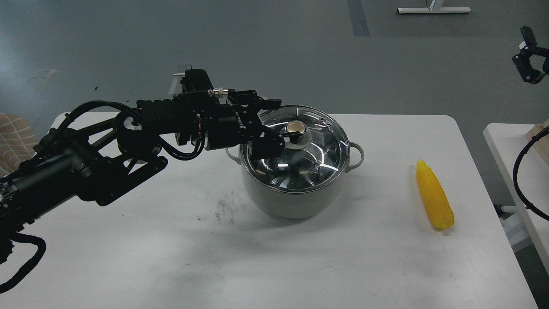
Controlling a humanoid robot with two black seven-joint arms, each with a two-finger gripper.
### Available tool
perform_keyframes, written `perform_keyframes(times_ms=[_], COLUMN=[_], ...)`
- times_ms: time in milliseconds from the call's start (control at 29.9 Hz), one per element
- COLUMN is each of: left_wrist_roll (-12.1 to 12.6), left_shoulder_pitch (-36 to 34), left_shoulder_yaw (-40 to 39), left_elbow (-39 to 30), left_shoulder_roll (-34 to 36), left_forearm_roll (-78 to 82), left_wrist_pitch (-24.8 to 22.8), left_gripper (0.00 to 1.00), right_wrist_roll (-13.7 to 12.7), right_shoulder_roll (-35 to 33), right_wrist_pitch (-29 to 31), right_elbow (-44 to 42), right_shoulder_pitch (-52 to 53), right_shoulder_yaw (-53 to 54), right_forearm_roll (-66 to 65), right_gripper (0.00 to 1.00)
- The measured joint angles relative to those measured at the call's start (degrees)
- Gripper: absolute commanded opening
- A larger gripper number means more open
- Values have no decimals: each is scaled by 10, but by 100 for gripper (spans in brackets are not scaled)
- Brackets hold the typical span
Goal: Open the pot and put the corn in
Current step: 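Reach the left gripper to the pot lid knob and grasp it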
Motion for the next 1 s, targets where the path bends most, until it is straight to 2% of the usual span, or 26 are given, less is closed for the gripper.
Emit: perform_keyframes(times_ms=[134, 267, 435, 568, 669, 1003], left_wrist_roll=[0, 0, 0, 0, 0, 0], left_shoulder_pitch=[-2, -5, -5, -4, -1, 3], left_shoulder_yaw=[2, 2, 2, 3, 4, 4], left_elbow=[31, 63, 92, 106, 107, 107], left_shoulder_roll=[-33, -62, -69, -70, -70, -69], left_forearm_roll=[-2, -7, -9, -9, -9, -9], left_wrist_pitch=[0, 0, 1, 10, 16, 22], left_gripper=[91, 84, 81, 64, 58, 57], right_wrist_roll=[0, 0, 0, 0, 0, 0], right_shoulder_roll=[0, 2, 2, 2, 3, 5], right_wrist_pitch=[0, 0, 0, 0, 0, 0], right_elbow=[0, 1, 2, 2, 2, 2], right_shoulder_pitch=[-2, -3, -3, -3, -3, -3], right_shoulder_yaw=[0, 0, 0, 0, 0, 0], right_forearm_roll=[0, 0, 0, 0, 0, 0], right_gripper=[100, 100, 100, 100, 100, 100])
